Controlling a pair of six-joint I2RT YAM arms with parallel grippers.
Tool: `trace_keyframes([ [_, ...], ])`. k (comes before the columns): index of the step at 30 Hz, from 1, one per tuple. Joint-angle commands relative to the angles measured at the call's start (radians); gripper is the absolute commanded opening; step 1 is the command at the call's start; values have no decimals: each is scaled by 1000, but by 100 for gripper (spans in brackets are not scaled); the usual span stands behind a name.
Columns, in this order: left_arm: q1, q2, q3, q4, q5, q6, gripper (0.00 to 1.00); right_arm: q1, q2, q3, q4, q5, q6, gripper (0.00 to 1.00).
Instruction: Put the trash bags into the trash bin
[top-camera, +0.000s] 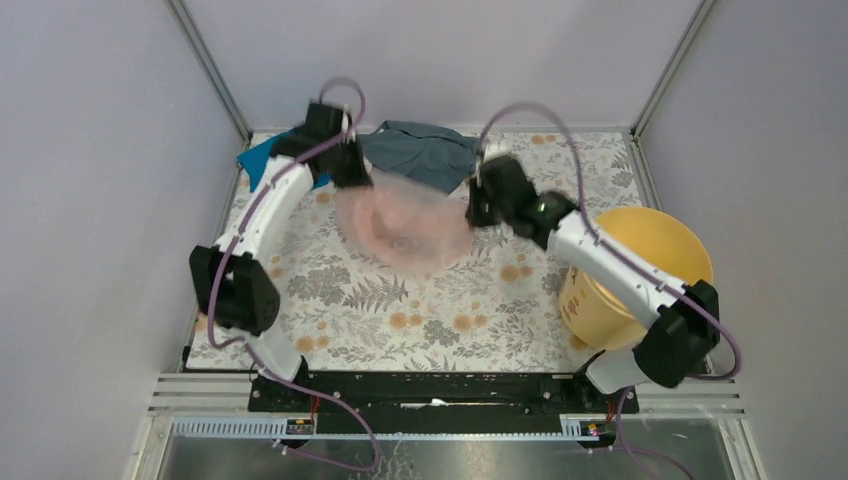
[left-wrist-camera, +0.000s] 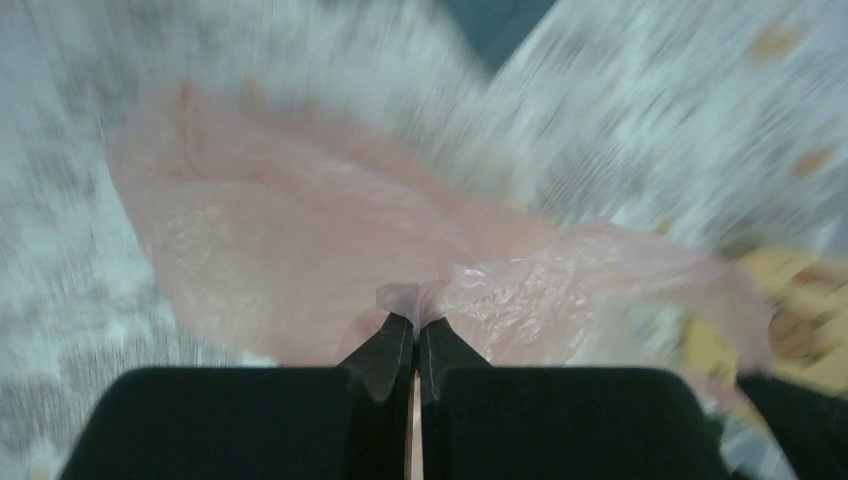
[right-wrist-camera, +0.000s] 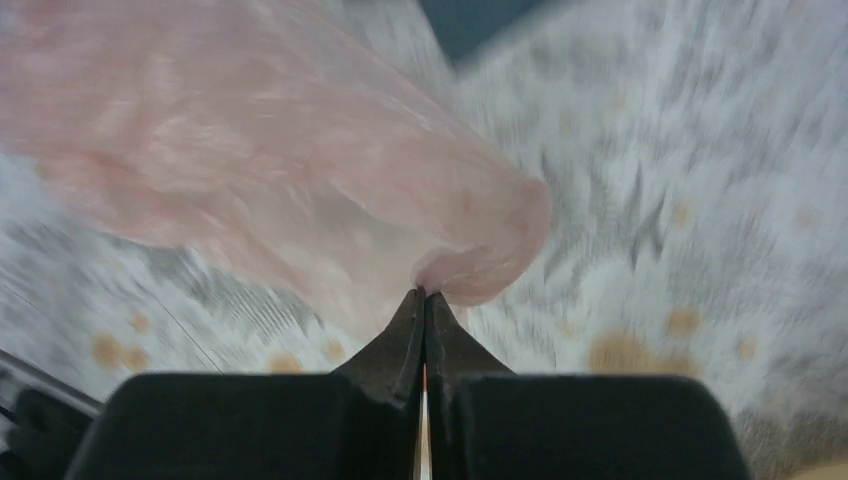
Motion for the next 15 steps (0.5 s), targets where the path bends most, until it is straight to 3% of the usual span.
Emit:
trace_keyframes([
  [1,-19,-2,642,-68,-26,-21,0,-37,-10,542,-173,33,-101,0],
  [3,-104,-131,654,75,-112,15,0,-35,-102,589,-85,-47,-123,0],
  [6,-189,-416,275,349,-251,-3,0,-35,-254,436,143,-223,-130,0],
  [9,-183,-503,-47,338,-378,-110,0,-35,-353,122,299,-239,-91,0],
  [12,-137,-448,-343,233,-268,-195,0,-35,-297,-178,310,-229,-43,0],
  [15,-131,-492,-583,287,-161,-212,0,-28,-263,-335,333,-330,18,0],
])
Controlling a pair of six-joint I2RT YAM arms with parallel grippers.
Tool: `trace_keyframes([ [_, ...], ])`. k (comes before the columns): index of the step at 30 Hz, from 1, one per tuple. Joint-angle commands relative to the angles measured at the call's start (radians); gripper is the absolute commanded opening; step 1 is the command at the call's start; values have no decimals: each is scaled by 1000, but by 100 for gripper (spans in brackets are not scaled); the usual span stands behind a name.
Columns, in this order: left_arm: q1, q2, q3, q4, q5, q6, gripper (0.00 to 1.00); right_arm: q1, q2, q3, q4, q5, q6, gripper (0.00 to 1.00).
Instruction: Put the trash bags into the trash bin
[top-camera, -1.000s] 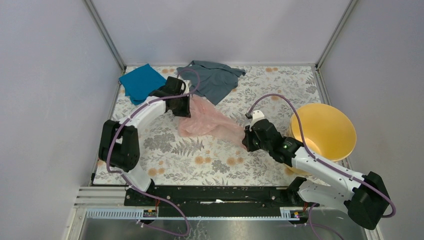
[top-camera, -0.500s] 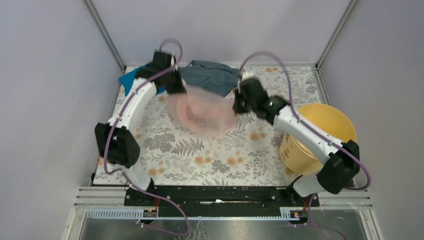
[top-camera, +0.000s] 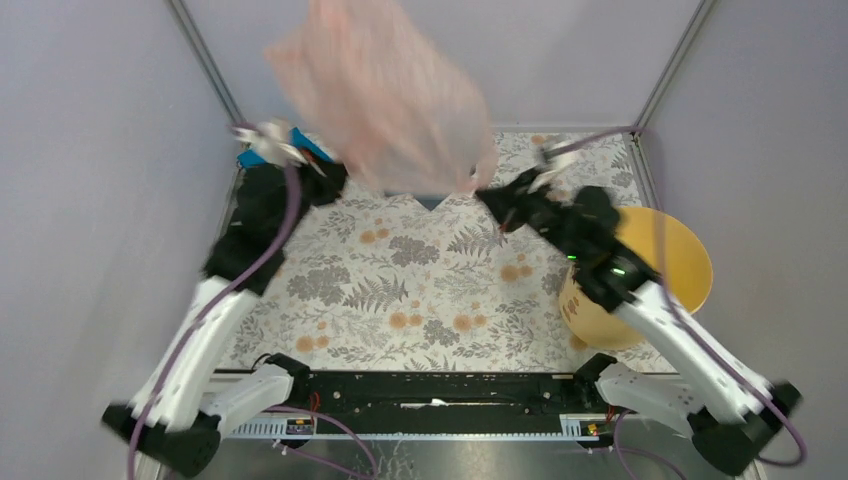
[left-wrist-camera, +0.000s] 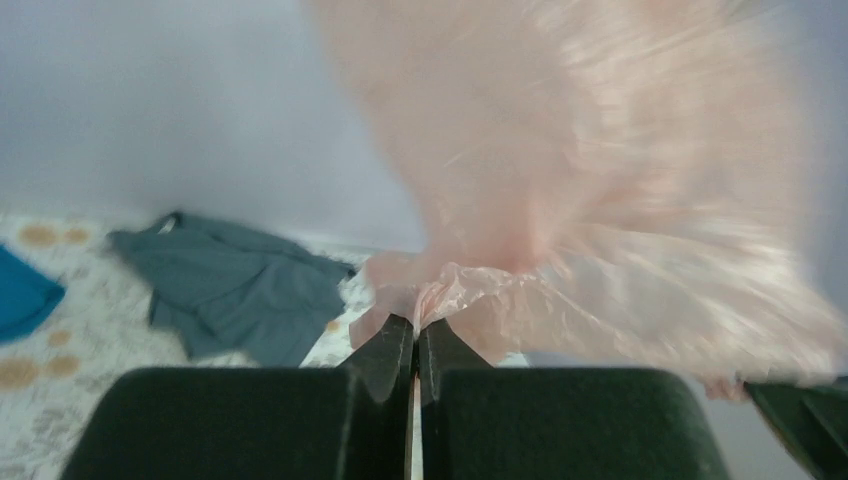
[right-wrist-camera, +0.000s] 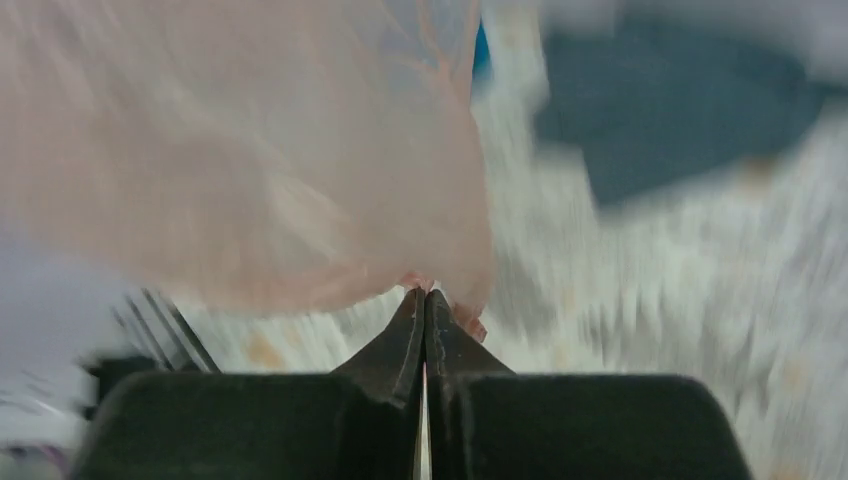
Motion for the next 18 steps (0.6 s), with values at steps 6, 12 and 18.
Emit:
trace_keyframes([
  [6,12,110,-95,-271,167,30,0,20,89,-39,-225,-15,18,0],
  [12,10,259,643,-392,235,94,0,19,183,550,-414,15,-101,0],
  [18,9,25,366,-174,54,23,0,19,40,353,-225,-33,-64,0],
])
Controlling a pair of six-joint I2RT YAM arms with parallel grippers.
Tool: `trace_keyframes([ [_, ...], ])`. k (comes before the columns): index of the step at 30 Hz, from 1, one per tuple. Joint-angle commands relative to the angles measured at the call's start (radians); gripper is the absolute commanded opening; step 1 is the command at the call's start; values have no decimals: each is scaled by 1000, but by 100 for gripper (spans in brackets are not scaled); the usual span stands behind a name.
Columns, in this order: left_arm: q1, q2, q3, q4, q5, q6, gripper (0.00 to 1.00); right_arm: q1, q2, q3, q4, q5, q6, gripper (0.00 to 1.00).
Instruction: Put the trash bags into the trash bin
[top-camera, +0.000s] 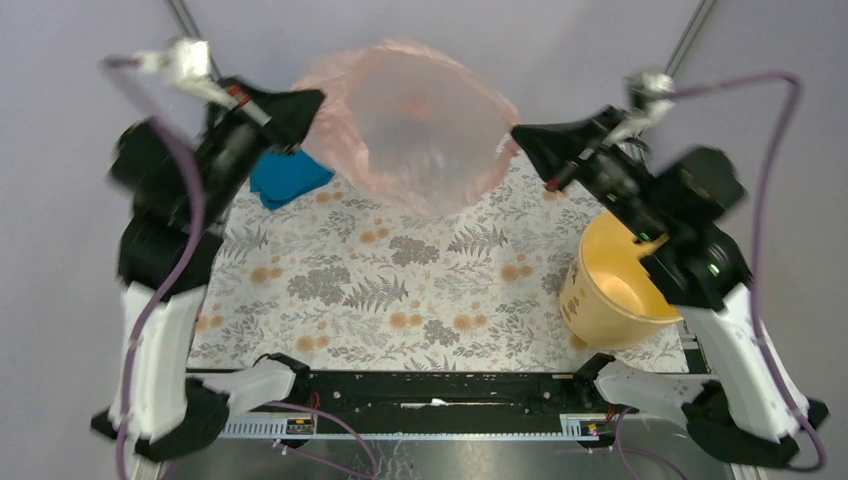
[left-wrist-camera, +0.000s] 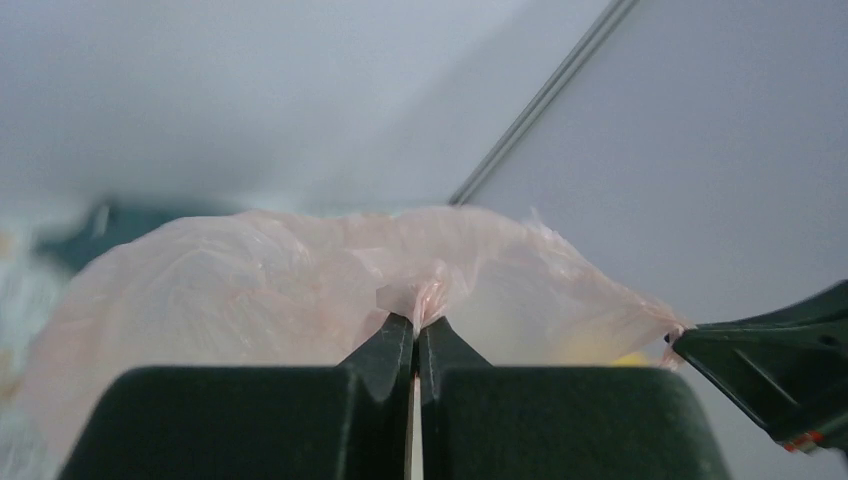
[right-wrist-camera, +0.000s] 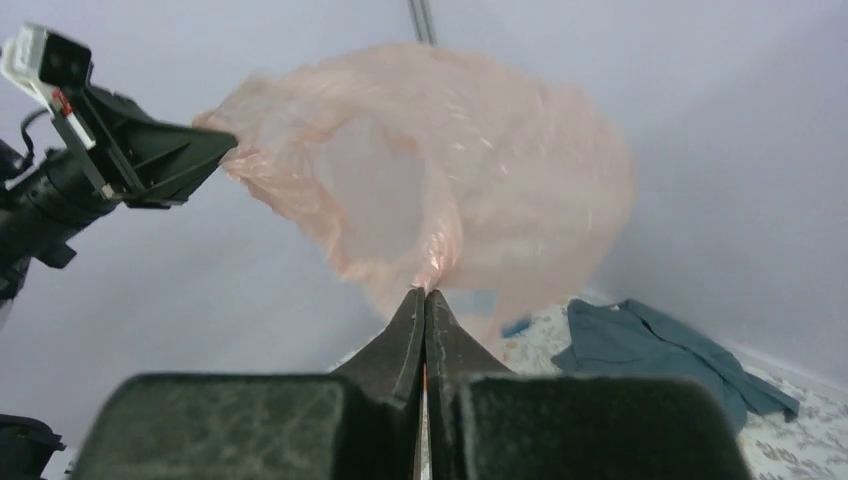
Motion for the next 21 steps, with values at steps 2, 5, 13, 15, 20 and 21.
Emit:
trace_keyframes([
  [2,3,-158,-457,6,-146,-80,0,7,-58,-394,78,-31,47,0],
  [5,3,-154,-802,-12,-62,-117,0,7,-7,-710,138,-94,126,0],
  [13,7,-251,-935,9,19,-91,0,7,-60,-724,91,-55,140,0],
  [15,7,-206,-743,-40,27,-28,0,7,-31,-534,0,-27,56,0],
  [20,7,-84,-205,-119,79,66,0,7,12,-139,-87,-43,-5,0],
  [21,7,-95,-172,-102,56,70,0,8,-3,-124,-64,-51,0,0],
])
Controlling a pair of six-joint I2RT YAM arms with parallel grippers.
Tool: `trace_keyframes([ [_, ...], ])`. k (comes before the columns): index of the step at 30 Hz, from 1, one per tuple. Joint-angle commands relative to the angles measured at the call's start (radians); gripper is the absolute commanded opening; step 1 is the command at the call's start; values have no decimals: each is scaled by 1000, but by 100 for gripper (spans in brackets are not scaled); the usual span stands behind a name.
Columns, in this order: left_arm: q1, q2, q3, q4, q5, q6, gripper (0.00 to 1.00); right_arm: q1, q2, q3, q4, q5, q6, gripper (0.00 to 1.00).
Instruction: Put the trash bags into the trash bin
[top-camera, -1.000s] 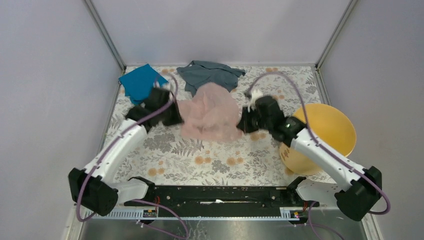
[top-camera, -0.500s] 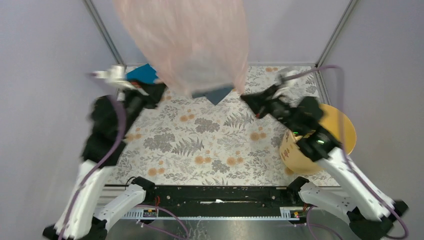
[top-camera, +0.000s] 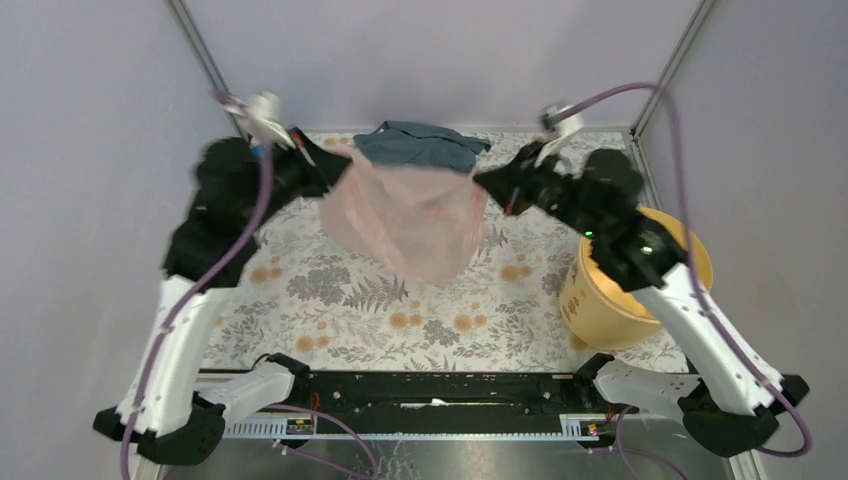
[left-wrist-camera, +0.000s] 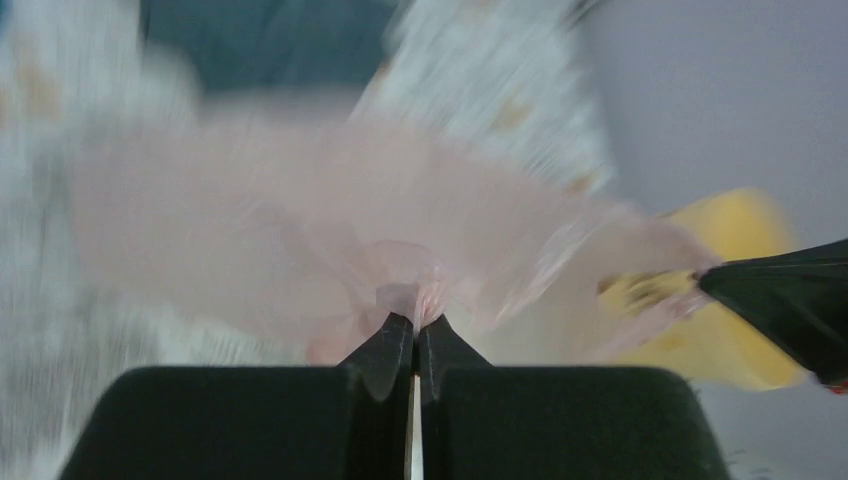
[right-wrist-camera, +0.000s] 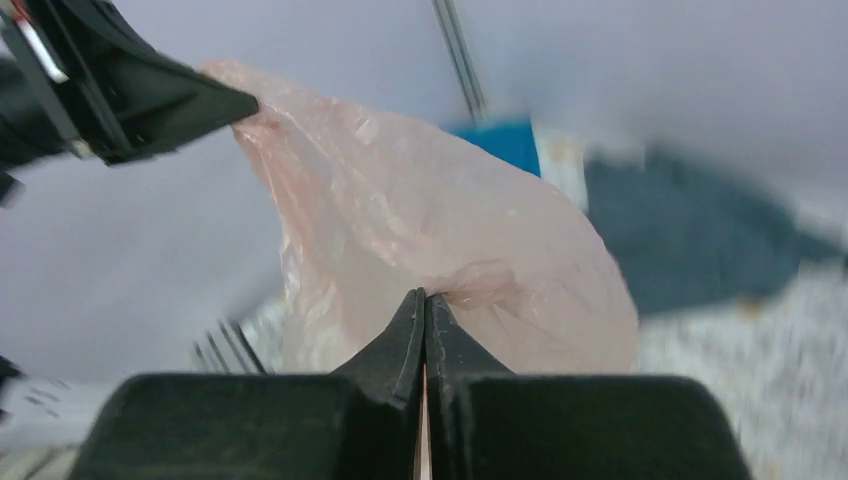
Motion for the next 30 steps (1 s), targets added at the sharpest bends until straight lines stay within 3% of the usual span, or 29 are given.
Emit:
trace_keyframes([
  [1,3,-49,200,58,-14,82,0,4,-72,142,44,-7,-54,0],
  [3,3,-108,121,92,-119,76,0,5,-113,65,117,-22,-41,0],
  [6,3,-175,-121,88,-217,0,0,3,-124,-145,155,0,-5,0],
  [10,3,-165,-492,67,-74,-67,0,5,-34,-441,190,-44,91,0],
  [13,3,-205,-616,45,-66,-71,0,5,-19,-597,265,-98,172,0],
  [17,3,-264,-558,92,-72,8,0,3,-20,-443,156,-70,125,0],
  [22,3,-125,-211,114,-120,129,0,3,-41,-121,-13,-9,28,0],
  [25,3,-99,-152,179,-160,163,0,4,-79,-123,7,12,39,0],
  [30,3,-155,-250,247,-318,173,0,3,-57,-251,12,9,104,0],
])
